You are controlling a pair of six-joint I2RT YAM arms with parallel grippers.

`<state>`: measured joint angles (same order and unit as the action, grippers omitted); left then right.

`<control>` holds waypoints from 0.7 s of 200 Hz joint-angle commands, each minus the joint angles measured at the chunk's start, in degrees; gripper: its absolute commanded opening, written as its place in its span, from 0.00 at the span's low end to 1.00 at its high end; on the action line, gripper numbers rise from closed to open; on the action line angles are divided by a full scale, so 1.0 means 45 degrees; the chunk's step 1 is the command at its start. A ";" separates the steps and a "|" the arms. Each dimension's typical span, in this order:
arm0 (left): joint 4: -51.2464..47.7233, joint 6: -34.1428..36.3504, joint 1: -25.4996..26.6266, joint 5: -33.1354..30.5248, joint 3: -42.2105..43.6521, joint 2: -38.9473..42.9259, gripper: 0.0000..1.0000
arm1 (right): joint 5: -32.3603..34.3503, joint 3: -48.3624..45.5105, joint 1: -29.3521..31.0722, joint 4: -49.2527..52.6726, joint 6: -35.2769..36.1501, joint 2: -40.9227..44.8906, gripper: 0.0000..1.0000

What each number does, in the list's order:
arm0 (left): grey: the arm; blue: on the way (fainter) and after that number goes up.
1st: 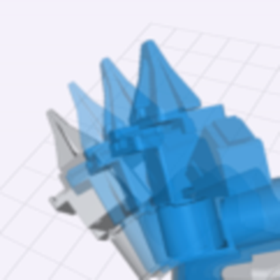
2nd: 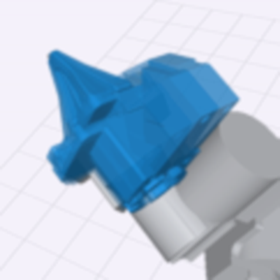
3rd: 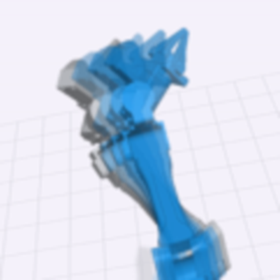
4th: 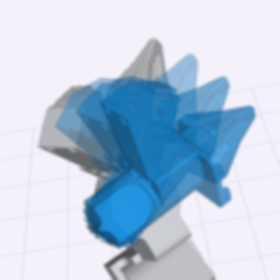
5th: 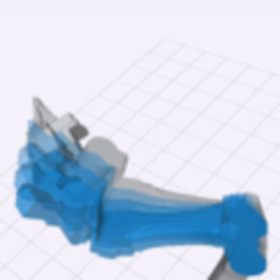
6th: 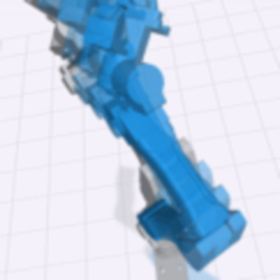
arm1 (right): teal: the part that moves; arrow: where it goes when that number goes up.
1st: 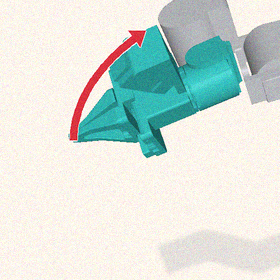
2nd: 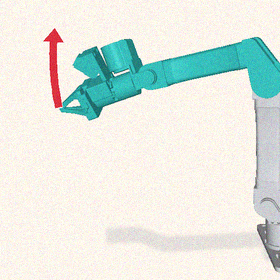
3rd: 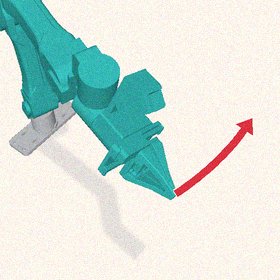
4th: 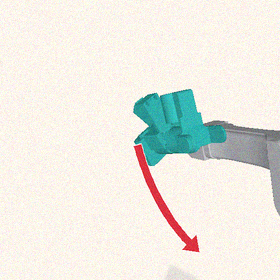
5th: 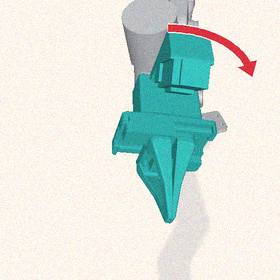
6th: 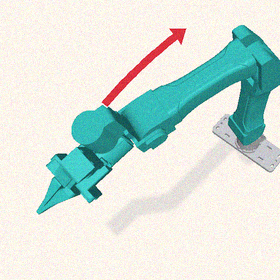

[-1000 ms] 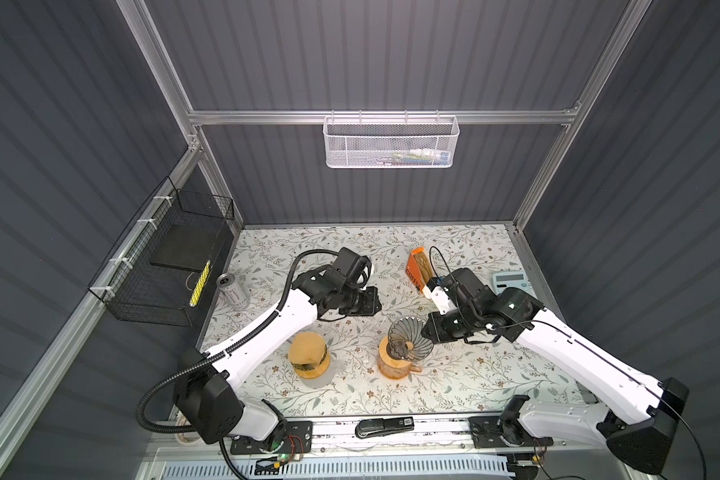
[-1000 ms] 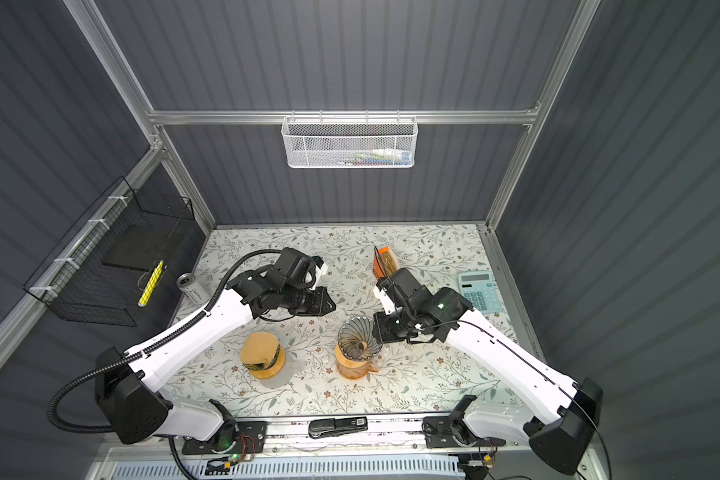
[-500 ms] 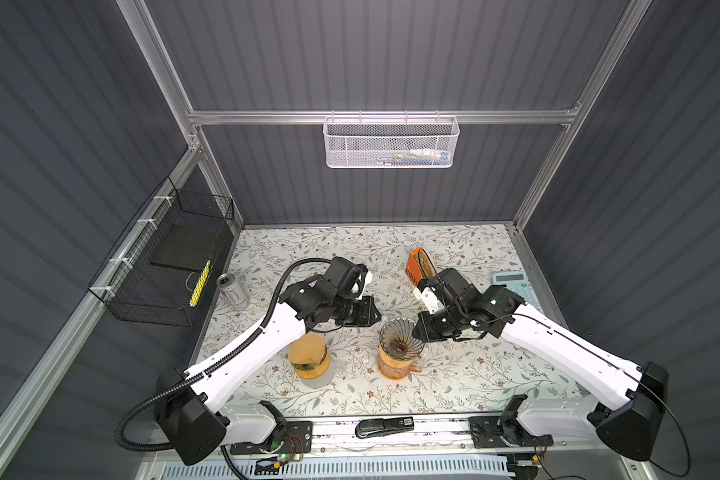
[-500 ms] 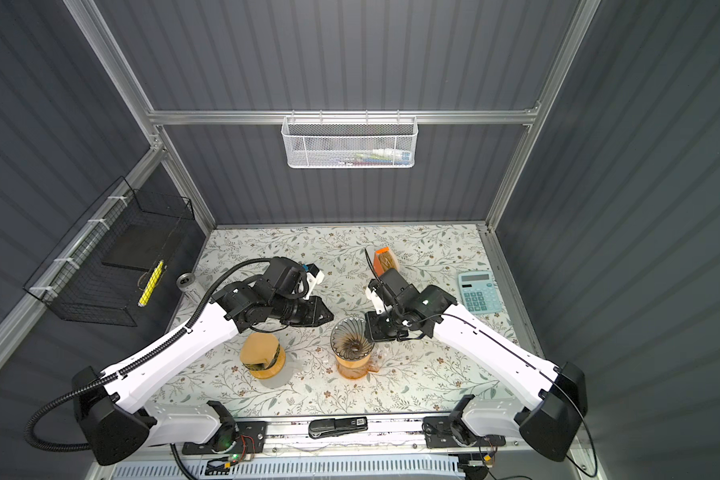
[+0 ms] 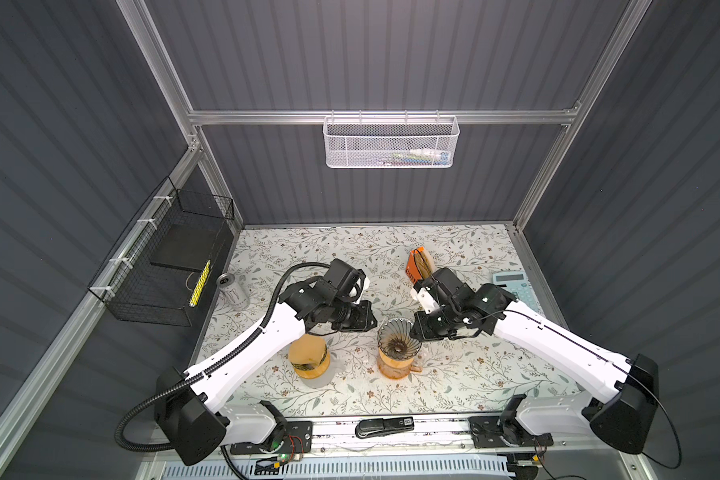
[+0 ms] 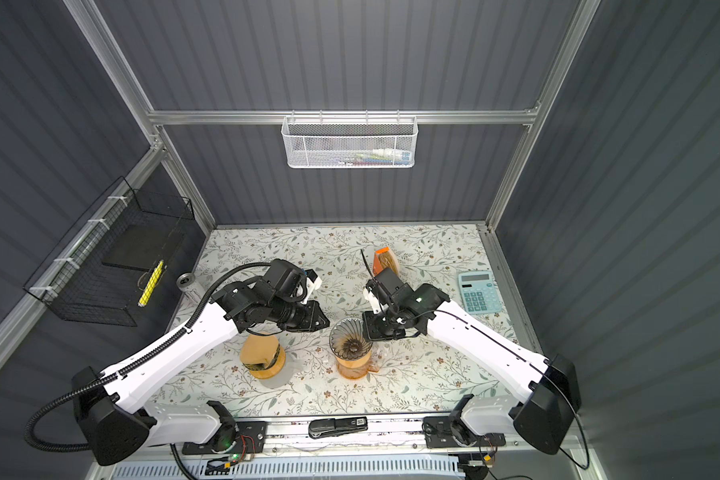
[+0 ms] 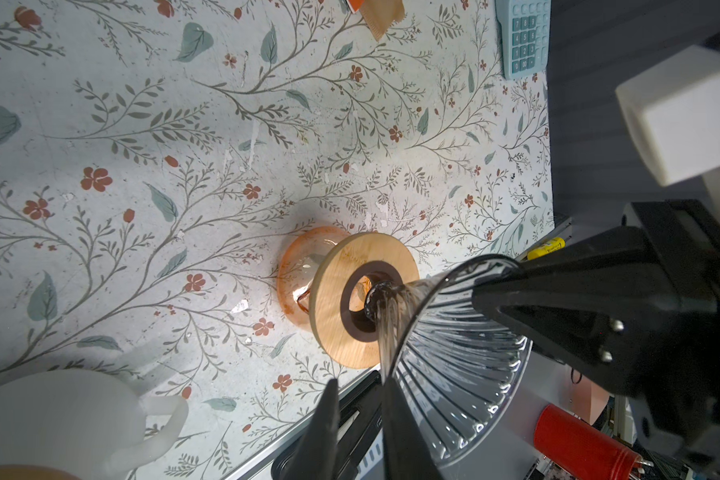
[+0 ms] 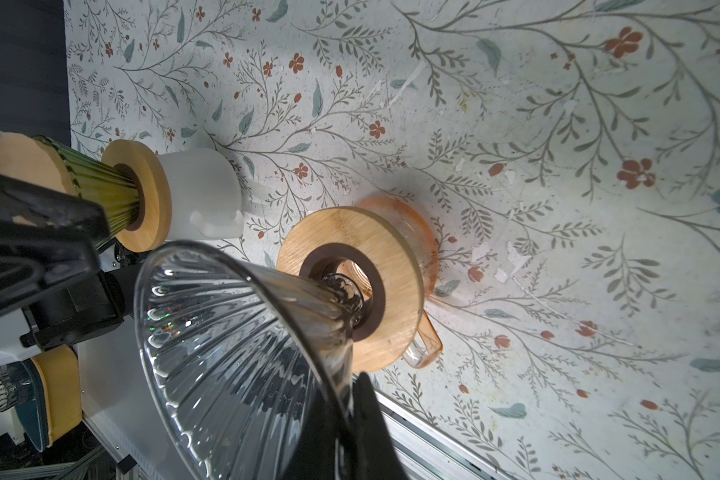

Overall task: Place the coffee filter in the dripper
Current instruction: 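Lower the dripper into the bamboo ring while the left gripper moves beside it, then hold the dripper seated in the ring with the right gripper, adjusting it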

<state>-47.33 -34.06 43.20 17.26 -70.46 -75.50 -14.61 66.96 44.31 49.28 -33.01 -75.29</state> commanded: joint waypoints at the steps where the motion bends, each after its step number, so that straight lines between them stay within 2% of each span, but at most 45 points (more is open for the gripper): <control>1: -0.0307 0.0182 0.0054 0.0267 0.0255 0.0333 0.21 | 0.0005 -0.0056 0.0074 -0.0414 -0.0071 -0.0065 0.00; 29: -0.0167 0.0055 0.0066 0.0845 0.0378 0.0280 0.21 | -0.0014 -0.0112 0.0074 -0.0565 -0.0046 -0.0221 0.00; 140: 0.0161 0.0047 0.0106 0.1259 0.0520 -0.0519 0.24 | -0.0054 -0.0640 0.0074 -0.0963 -0.0105 -0.0416 0.00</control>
<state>-47.11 -34.11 43.20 21.23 -68.71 -76.62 -14.66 64.86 44.42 46.26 -33.04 -76.97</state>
